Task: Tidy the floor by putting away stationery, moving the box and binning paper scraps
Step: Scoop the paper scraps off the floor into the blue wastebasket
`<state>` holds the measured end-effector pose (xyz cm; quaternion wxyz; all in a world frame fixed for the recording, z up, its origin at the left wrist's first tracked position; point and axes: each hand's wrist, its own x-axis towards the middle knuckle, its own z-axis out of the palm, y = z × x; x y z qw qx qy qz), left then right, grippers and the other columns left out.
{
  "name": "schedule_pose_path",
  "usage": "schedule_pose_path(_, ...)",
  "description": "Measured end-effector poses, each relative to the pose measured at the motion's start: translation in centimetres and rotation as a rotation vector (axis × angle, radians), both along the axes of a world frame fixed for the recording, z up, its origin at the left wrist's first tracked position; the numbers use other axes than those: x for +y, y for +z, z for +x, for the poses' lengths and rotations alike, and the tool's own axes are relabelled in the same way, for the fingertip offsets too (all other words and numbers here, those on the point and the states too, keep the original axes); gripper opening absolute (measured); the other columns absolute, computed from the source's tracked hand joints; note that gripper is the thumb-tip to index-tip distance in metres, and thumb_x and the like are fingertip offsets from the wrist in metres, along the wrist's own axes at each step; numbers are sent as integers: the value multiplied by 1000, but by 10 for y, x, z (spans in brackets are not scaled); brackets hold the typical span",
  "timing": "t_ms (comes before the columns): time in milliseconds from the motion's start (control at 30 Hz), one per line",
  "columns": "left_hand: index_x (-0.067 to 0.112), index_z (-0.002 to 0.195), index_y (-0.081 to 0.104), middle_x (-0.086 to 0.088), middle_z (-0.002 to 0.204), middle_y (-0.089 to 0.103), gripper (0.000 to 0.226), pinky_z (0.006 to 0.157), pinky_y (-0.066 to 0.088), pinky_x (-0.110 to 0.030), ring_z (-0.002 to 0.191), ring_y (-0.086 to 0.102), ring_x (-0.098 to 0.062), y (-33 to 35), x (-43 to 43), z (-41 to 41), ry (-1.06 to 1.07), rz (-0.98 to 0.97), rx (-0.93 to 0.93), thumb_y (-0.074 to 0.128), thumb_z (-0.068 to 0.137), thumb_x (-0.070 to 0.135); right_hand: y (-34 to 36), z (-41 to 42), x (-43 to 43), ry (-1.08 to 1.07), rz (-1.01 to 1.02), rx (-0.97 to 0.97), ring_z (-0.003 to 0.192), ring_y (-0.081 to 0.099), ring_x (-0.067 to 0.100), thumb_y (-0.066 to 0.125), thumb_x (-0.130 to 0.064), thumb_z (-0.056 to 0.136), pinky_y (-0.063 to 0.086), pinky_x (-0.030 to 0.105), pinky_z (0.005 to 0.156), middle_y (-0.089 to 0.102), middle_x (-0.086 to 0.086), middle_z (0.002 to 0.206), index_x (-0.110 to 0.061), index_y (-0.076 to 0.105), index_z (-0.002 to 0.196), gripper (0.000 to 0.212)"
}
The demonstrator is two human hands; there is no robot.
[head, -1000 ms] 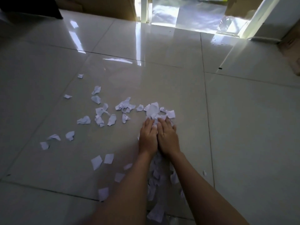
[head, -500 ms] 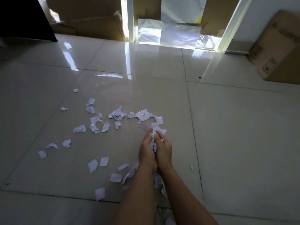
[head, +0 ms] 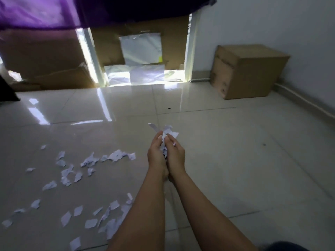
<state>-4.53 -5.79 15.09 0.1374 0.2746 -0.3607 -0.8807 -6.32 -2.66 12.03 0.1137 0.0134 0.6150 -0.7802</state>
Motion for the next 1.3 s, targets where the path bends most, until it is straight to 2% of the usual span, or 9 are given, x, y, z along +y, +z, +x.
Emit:
schedule_pose_path(233, 21, 94, 68, -7, 101, 70, 22, 83, 50, -29, 95, 65, -21, 113, 156, -43, -195, -96, 89, 46, 97, 21, 106, -48, 156, -188, -73, 84, 97, 67, 11, 54, -25, 94, 54, 24, 82, 70, -4, 103, -20, 65, 112, 22)
schedule_pose_path(367, 12, 114, 67, -14, 123, 65, 29, 100, 46, -37, 112, 63, -28, 160, 286, -86, -370, -112, 190, 50, 95, 24, 161, -83, 291, -381, -80, 206, 98, 68, 14, 55, -27, 92, 55, 27, 83, 71, 1, 106, -19, 66, 116, 27)
schedule_pose_path(467, 9, 125, 60, -15, 128, 62, 36, 92, 48, -32, 115, 61, -27, 180, 398, -113, -532, -12, 252, 48, 95, 24, 192, -95, 406, -526, -43, 258, 97, 68, 13, 54, -27, 93, 56, 27, 83, 71, 0, 105, -20, 67, 114, 26)
schedule_pose_path(633, 20, 98, 68, -11, 116, 65, 22, 91, 47, -29, 104, 61, -23, 204, 601, -122, -820, 113, 282, 46, 96, 18, 215, -98, 607, -843, -50, 271, 94, 68, 15, 55, -22, 93, 53, 25, 79, 71, 2, 104, -12, 66, 116, 27)
schedule_pose_path(767, 10, 124, 61, -11, 125, 61, 34, 89, 45, -24, 109, 59, -23, 199, 716, -114, -1032, 171, 224, 46, 97, 25, 203, -87, 726, -1014, -45, 244, 91, 67, 16, 57, -20, 93, 54, 29, 80, 71, 3, 101, -10, 67, 113, 25)
schedule_pose_path(933, 12, 122, 59, -5, 99, 68, 29, 66, 53, -22, 75, 66, -12, 158, 792, -112, -1166, -29, 119, 47, 98, 21, 165, -69, 816, -1102, 123, 91, 74, 63, 19, 58, -18, 87, 49, 27, 63, 68, 7, 87, -13, 68, 91, 11)
schedule_pose_path(1067, 11, 129, 56, -13, 127, 61, 53, 94, 50, -42, 109, 60, -29, 104, 828, -137, -1148, -206, -69, 52, 86, 42, 135, -61, 847, -1033, 354, -167, 75, 61, 26, 58, -23, 88, 51, 35, 69, 69, 15, 83, -10, 69, 83, 18)
schedule_pose_path(1167, 14, 135, 49, -13, 137, 53, 101, 95, 48, -48, 115, 57, -31, 44, 850, -172, -1126, -237, -181, 63, 46, 59, 128, -62, 850, -959, 431, -301, 79, 59, 24, 49, -36, 92, 49, 34, 75, 66, 22, 100, -6, 64, 79, 35)
schedule_pose_path(1300, 7, 125, 58, -18, 121, 64, 90, 83, 55, -41, 103, 63, -30, 89, 814, -146, -1106, -304, -74, 57, 47, 50, 122, -67, 849, -972, 557, -324, 73, 55, 21, 39, -40, 92, 47, 33, 71, 58, 6, 76, -15, 50, 57, 44)
